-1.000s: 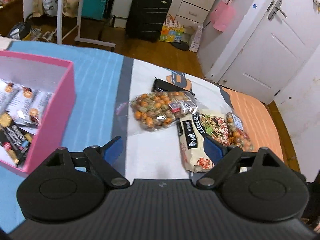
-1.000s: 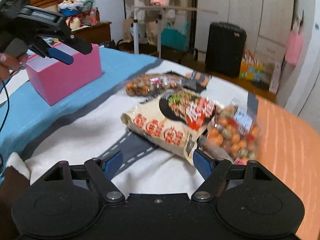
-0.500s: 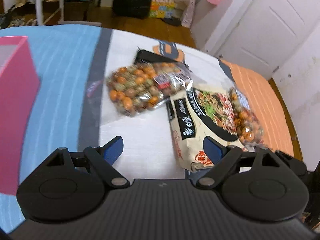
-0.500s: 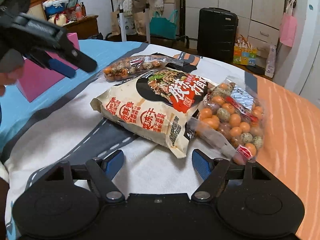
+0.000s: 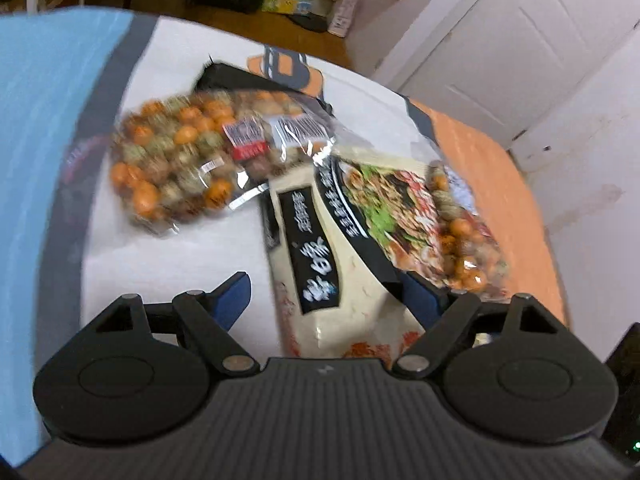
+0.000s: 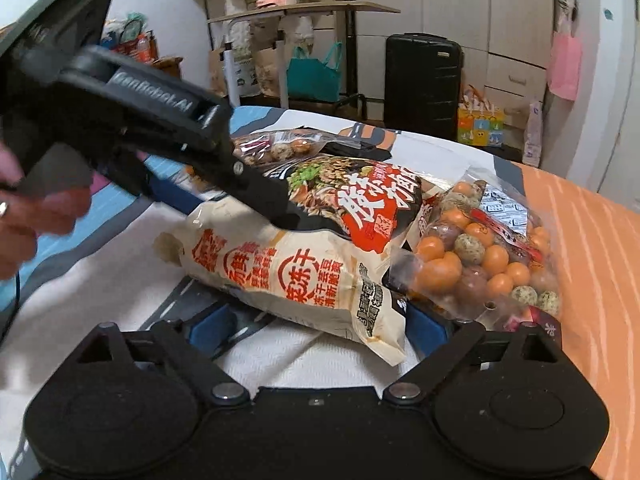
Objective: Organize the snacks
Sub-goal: 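Close the left gripper on the white noodle-snack bag and lift it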
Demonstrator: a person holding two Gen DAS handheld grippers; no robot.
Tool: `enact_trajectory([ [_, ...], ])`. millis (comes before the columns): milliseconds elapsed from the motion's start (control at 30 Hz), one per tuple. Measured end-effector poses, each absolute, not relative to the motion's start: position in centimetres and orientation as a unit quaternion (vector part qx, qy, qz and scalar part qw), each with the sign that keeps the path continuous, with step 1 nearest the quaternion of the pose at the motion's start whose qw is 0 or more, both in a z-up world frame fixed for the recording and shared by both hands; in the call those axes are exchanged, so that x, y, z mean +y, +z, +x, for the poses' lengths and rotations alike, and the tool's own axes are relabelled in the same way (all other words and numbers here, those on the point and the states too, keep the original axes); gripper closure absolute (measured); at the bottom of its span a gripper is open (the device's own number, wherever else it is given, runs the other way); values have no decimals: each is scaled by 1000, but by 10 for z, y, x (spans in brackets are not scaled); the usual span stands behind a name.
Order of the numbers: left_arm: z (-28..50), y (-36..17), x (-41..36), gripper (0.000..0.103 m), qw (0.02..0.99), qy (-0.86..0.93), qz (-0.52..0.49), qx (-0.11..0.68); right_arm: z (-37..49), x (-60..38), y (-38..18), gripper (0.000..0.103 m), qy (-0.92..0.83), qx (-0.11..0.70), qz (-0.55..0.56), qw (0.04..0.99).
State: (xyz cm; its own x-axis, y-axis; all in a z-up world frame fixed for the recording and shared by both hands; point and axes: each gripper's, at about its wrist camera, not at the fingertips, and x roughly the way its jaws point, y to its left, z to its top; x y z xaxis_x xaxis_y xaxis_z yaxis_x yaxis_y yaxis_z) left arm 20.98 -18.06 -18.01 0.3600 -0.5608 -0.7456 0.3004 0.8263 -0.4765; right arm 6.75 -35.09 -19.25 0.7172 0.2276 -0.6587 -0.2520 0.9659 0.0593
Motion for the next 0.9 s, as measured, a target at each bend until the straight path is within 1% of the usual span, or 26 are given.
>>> enact_trajectory([
  [100,207,-182,-179,32,815,-267,-137,495,69,-346,-190,10,107,356,7,928],
  [133,206,-182,-179,38,814,-268,-139,496,68,-341,-189,13,103,354,-6,930],
  [167,205,-181,-180,43,814,-270,-142,495,66,-336,-189,18,98,351,-23,931],
  [200,204,-180,-180,44,815,-269,-140,494,64,-330,-189,22,93,348,-43,932],
  [267,202,-179,-181,45,817,-269,-134,492,61,-325,-189,25,92,343,-60,933],
  [333,204,-181,-182,45,815,-270,-136,495,62,-328,-190,25,101,344,-58,932],
  [367,205,-182,-182,45,813,-270,-137,497,63,-330,-191,24,105,346,-56,931],
  [533,207,-182,-183,45,811,-267,-139,501,71,-339,-197,12,126,350,-33,928],
  [600,205,-181,-184,46,813,-264,-139,499,72,-338,-199,12,124,346,-32,929],
  [633,204,-180,-184,46,815,-262,-138,498,71,-336,-198,13,120,346,-33,930],
  [667,203,-178,-184,47,816,-261,-136,497,70,-335,-196,21,114,344,-31,932],
  [700,200,-176,-185,47,818,-261,-133,496,67,-334,-195,24,105,342,-29,933],
  [800,191,-169,-185,47,819,-268,-119,494,62,-334,-190,30,107,340,-23,934],
  [900,184,-160,-183,47,816,-269,-108,500,53,-327,-184,32,103,346,-30,932],
])
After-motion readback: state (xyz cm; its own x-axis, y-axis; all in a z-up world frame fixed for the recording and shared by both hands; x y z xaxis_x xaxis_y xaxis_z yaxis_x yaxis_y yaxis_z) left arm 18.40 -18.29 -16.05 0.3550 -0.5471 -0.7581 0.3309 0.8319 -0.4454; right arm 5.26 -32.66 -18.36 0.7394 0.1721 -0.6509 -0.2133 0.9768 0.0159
